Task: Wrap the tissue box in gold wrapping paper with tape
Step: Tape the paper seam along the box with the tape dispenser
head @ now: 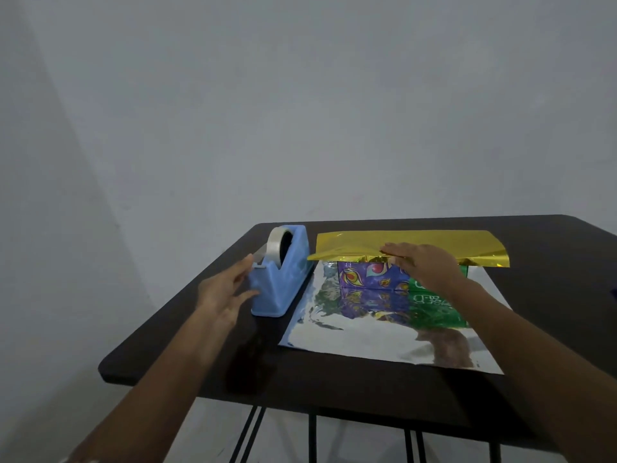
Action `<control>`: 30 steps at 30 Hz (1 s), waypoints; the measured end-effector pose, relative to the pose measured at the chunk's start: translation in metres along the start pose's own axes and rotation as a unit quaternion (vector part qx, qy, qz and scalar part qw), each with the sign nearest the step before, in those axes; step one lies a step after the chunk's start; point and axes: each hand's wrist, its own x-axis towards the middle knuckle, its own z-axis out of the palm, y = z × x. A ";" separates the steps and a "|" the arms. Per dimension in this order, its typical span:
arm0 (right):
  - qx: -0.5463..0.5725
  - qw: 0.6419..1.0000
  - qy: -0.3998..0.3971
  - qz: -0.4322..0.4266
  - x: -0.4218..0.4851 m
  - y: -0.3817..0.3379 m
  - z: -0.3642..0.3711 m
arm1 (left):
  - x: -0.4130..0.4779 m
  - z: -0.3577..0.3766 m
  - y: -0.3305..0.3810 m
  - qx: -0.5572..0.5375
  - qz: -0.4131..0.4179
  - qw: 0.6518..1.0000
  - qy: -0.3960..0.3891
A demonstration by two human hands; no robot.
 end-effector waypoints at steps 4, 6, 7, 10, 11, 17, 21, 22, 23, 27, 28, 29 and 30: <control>0.003 1.000 -0.005 0.003 0.000 -0.001 -0.001 | -0.003 -0.002 -0.011 -0.014 -0.008 1.000 0.002; 0.004 1.000 -0.006 0.004 -0.001 0.000 -0.001 | -0.007 -0.002 -0.016 -0.024 -0.009 1.000 0.009; 0.008 1.000 -0.006 0.005 -0.001 0.000 0.000 | -0.009 -0.002 -0.017 -0.028 -0.008 1.000 0.009; 0.014 1.000 -0.003 0.007 -0.001 0.000 0.000 | -0.009 -0.002 -0.017 -0.042 -0.011 0.999 0.002; 0.013 1.000 -0.003 0.006 -0.001 0.000 0.000 | -0.010 -0.002 -0.017 -0.046 -0.013 0.999 0.000; 0.000 1.000 -0.013 0.008 -0.001 -0.002 -0.001 | -0.006 -0.002 -0.017 -0.042 -0.018 0.999 0.010; -0.003 1.000 -0.013 0.009 0.000 -0.001 0.001 | -0.004 0.001 -0.017 -0.017 -0.018 0.999 0.037; 0.000 1.000 -0.014 0.010 0.000 -0.001 0.000 | -0.003 0.001 -0.018 -0.011 -0.017 0.999 0.044; 0.006 1.000 -0.016 0.013 0.000 -0.001 0.000 | -0.003 0.001 -0.018 -0.002 -0.014 0.999 0.052; 0.023 0.999 -0.028 0.016 -0.001 -0.002 -0.002 | -0.001 0.004 -0.021 0.033 0.009 0.996 0.078; 0.017 0.999 -0.028 0.015 0.000 -0.003 -0.003 | 0.000 0.003 -0.021 0.032 0.008 0.996 0.081; 0.011 0.999 -0.028 0.013 0.000 -0.004 -0.003 | 0.001 0.003 -0.022 0.029 0.006 0.996 0.082; 0.007 0.999 -0.028 0.014 -0.001 -0.005 -0.004 | 0.001 0.002 -0.023 0.030 0.004 0.996 0.081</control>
